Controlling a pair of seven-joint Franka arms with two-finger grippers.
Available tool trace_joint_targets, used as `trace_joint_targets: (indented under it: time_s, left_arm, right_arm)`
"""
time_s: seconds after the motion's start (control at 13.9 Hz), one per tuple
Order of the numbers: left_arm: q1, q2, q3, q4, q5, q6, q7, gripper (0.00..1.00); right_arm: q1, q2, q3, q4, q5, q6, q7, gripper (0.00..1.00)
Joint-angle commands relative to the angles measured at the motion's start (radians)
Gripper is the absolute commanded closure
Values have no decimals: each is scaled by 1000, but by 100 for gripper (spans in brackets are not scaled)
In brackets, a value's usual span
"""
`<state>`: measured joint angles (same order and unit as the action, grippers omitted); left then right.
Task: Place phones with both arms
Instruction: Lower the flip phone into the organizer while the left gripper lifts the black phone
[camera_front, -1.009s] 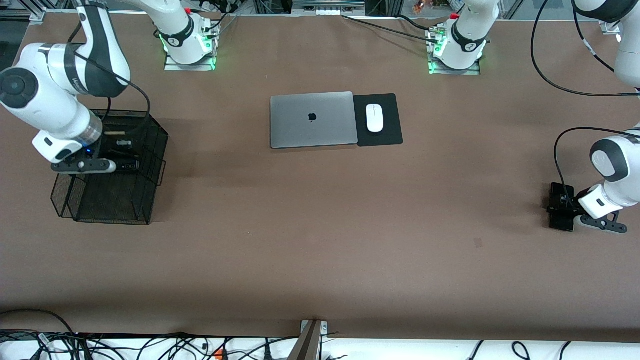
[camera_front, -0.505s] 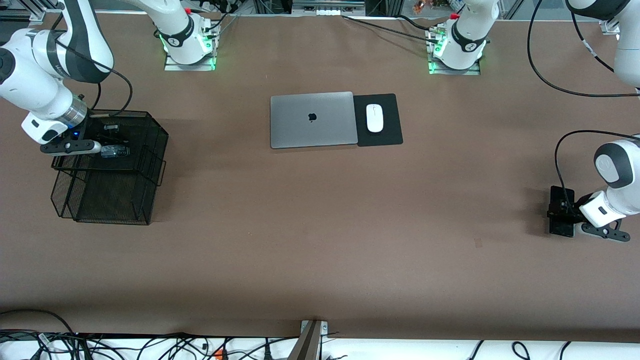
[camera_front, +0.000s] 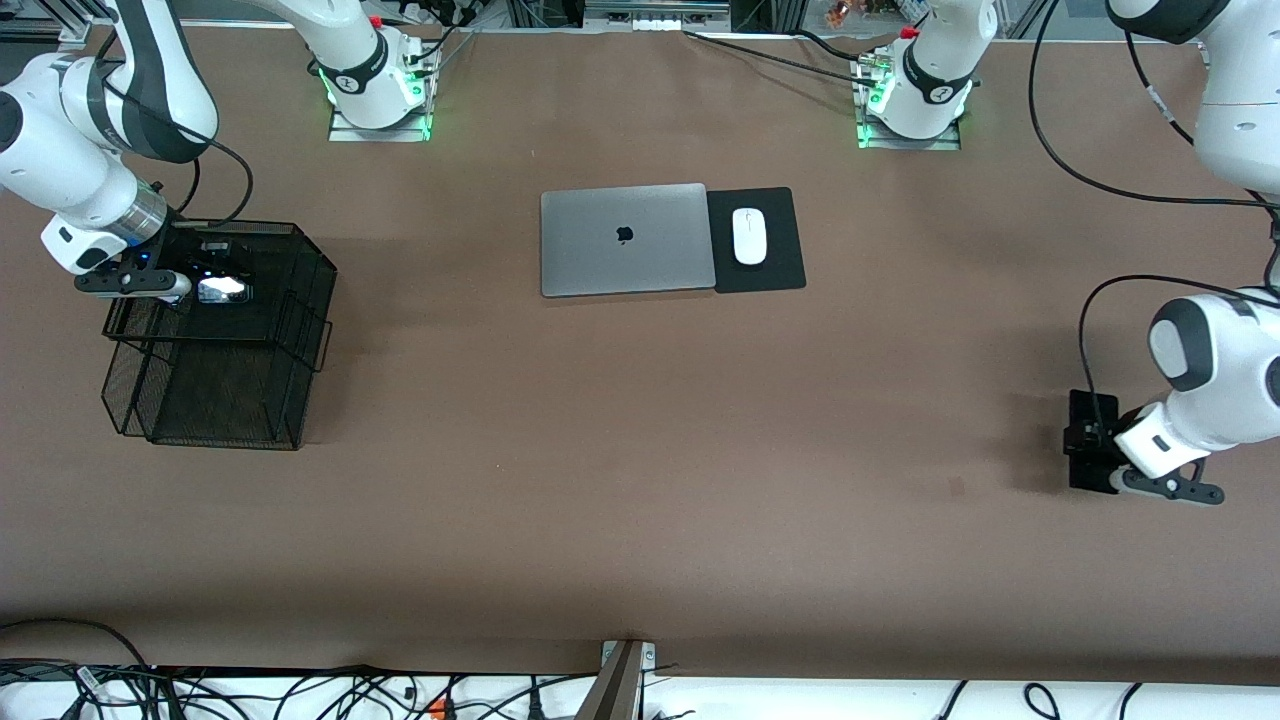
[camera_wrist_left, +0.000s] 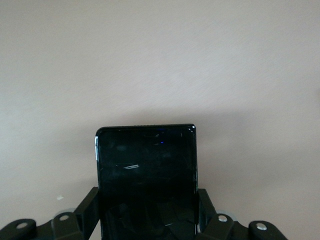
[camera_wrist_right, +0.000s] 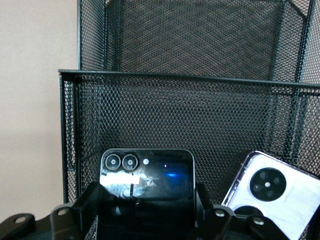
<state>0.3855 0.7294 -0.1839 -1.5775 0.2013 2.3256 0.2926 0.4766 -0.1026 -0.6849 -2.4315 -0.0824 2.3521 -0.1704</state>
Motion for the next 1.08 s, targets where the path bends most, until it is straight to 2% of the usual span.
trace_joint_targets:
  time_s: [0.0,0.22,0.36,0.5,0.58,0.65,0.87,0.94,1.01]
  left_arm:
    - [-46,-15,6,10,29,-26,-79,45]
    - [-118,-15,4,14,29,-35,-148,45]
    - [-161,-15,3,42,27,-87,-182,45]
    - [-187,-19,-15,60,14,-118,-191,45]
    - [-216,-21,-28,63,12,-132,-217,45]
    - [-247,-21,-34,77,12,-146,-287,45]
    - [-348,-19,-32,123,15,-227,-415,45]
    - [-359,-19,-32,134,17,-241,-443,45]
    - [-375,-19,-32,137,15,-252,-464,45]
  right_arm:
    - [-9,-22,1,-20,-17,36,6,80]
    - [-9,6,1,-21,-17,81,8,79]
    - [-9,11,1,-21,-14,85,15,79]
    - [-9,11,1,-21,-11,82,17,71]
    - [-9,11,1,-21,-11,82,19,60]
    - [-9,11,1,-20,-10,81,19,41]
    - [-7,11,1,-18,-10,81,40,16]
    - [-7,11,2,-18,-10,79,42,12]
    - [-7,11,2,-17,-10,79,42,4]
